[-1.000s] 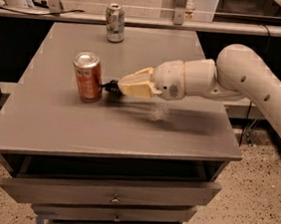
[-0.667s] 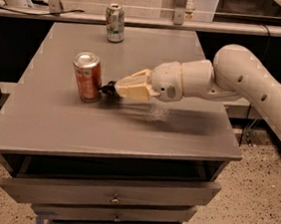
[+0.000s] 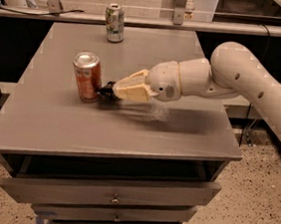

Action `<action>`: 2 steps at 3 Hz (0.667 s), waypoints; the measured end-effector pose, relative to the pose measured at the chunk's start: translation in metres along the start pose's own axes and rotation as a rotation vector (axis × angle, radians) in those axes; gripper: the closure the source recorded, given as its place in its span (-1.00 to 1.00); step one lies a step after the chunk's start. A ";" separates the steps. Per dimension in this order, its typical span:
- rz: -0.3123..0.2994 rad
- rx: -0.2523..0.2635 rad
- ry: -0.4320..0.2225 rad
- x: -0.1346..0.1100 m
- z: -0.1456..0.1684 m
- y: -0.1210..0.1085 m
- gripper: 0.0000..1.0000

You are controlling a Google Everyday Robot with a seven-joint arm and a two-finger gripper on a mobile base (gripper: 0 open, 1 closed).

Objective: Pick rxbar chocolate

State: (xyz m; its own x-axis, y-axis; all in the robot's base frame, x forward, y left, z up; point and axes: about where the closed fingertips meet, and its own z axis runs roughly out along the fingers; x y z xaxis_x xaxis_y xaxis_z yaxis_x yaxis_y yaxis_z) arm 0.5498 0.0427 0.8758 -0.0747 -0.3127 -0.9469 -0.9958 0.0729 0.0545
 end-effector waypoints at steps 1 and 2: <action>-0.010 -0.001 0.010 -0.001 -0.001 0.000 -0.76; -0.013 0.003 0.016 -0.002 -0.002 0.000 -1.00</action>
Offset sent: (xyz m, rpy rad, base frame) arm 0.0023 -0.0065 0.0044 -0.0252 -0.0184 -0.0116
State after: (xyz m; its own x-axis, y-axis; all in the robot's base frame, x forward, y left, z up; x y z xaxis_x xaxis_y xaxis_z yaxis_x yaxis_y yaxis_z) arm 0.5498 0.0419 0.8785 -0.0625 -0.3286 -0.9424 -0.9966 0.0712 0.0413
